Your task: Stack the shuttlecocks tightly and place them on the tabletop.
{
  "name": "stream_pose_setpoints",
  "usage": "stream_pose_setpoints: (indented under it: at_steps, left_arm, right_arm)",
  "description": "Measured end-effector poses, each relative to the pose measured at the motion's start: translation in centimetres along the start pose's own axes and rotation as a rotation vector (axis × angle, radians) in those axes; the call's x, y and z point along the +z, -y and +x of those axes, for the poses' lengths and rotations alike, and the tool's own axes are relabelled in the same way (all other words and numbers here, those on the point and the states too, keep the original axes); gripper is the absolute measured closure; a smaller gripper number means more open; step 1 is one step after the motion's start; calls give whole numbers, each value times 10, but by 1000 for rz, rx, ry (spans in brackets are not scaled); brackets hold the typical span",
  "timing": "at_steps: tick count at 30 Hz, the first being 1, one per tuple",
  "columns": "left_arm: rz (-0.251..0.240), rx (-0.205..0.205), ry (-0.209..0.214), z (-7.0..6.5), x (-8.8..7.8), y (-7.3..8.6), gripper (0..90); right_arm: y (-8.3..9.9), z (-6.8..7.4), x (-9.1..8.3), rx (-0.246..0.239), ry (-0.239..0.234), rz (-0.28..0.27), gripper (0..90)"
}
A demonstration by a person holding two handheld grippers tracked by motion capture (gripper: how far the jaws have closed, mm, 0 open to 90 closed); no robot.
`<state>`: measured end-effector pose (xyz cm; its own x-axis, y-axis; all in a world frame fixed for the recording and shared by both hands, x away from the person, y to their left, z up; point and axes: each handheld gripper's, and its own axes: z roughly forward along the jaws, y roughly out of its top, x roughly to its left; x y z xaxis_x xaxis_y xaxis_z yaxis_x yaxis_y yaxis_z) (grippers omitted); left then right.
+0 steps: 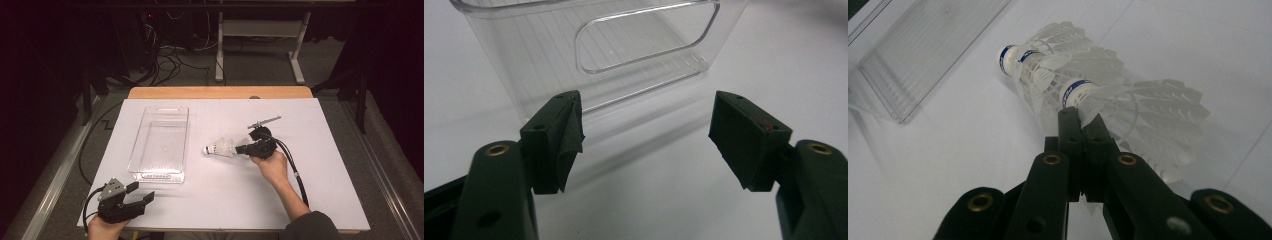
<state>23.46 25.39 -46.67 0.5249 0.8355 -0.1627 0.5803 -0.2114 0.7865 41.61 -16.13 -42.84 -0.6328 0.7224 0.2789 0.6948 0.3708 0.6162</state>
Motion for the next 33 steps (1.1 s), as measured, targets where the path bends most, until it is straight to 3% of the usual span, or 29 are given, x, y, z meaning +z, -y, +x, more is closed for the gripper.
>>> stream_pose_setpoints:
  at_steps: [33]
  left_arm:
    - [7, 6, 3, 0, 1, 0, 309]
  right_arm:
    - [-4, -3, 16, -7, -72, -23, 899]
